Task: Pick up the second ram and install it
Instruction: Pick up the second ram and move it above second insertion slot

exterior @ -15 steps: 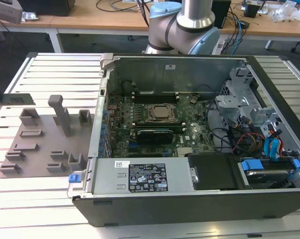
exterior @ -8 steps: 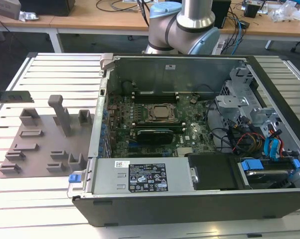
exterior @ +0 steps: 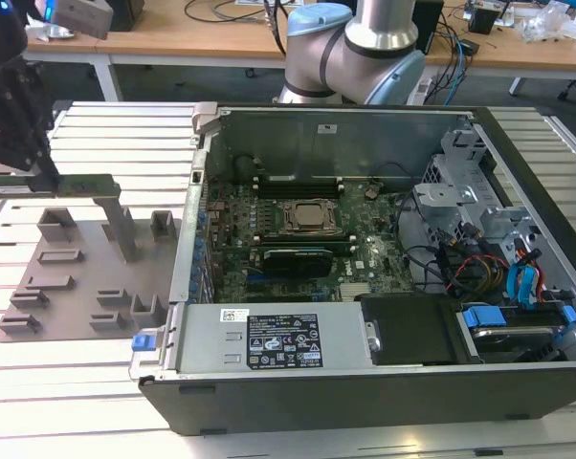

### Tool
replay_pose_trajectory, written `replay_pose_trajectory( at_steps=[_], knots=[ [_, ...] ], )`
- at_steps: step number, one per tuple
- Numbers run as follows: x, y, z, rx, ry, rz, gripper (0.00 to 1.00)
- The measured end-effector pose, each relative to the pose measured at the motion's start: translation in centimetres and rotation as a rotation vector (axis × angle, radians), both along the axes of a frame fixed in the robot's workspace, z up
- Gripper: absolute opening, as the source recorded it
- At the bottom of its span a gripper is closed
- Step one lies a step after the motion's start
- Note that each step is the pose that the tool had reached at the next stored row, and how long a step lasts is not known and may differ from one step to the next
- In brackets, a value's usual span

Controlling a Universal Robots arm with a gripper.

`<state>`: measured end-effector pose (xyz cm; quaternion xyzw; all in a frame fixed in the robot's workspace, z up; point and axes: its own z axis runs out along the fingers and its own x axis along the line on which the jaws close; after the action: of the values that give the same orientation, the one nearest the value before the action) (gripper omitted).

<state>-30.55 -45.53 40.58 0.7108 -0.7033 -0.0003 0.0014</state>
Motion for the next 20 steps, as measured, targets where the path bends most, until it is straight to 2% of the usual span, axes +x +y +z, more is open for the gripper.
replay_pose_trajectory(
  at_steps=[1,3,6,8,11,13,20],
  knots=[
    [1.0,0.00,0.00,-0.0001,0.0002,0.000,0.13],
    [1.7,0.01,0.00,0.0000,0.0002,0.000,0.13],
    [3.9,0.03,-0.01,0.0000,0.0003,0.000,0.13],
    [4.8,0.04,0.00,-0.0001,0.0005,0.000,0.13],
    [7.6,0.10,-0.01,-0.0001,0.0014,0.000,0.13],
    [8.9,0.15,-0.02,0.0000,0.0017,0.000,0.13],
    [12.9,0.46,-0.11,-0.0001,0.0039,0.000,0.13]
  ],
)
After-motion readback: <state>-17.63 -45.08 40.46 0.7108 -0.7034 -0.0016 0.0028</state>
